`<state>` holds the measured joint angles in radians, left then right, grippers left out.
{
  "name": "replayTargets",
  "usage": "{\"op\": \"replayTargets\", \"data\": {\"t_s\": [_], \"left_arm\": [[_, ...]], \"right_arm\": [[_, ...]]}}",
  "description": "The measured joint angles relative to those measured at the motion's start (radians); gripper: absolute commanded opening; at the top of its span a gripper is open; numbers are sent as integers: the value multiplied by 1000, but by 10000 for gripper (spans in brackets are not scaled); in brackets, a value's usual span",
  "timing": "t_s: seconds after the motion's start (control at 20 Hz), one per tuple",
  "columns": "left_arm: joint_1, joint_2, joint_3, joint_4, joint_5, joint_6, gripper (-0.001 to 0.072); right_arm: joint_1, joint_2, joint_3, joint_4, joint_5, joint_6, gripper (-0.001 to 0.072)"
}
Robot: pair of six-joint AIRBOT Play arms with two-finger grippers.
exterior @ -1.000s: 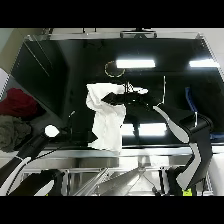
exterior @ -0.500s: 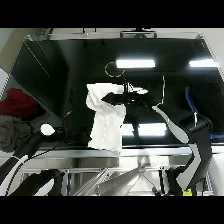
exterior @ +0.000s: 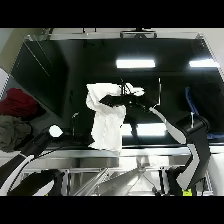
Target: Fold the shirts.
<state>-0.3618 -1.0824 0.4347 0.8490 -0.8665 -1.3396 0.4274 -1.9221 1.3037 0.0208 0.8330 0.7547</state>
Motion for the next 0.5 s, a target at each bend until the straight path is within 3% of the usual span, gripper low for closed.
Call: {"op": "replayTargets", "data": {"t_s": [0.15,0.2,0.5], "left_arm": [[-10,-67,31,-8,-8,23,61],[-12,-85,47,-7,-17,32,22],[11,-66,188,-3,-81,73,22]], "right_arm": [[-4,-1,0,6,-13,0,56],[-8,-1,0,7,-13,0,23],[-57,43,0,6,43,0,22]]}}
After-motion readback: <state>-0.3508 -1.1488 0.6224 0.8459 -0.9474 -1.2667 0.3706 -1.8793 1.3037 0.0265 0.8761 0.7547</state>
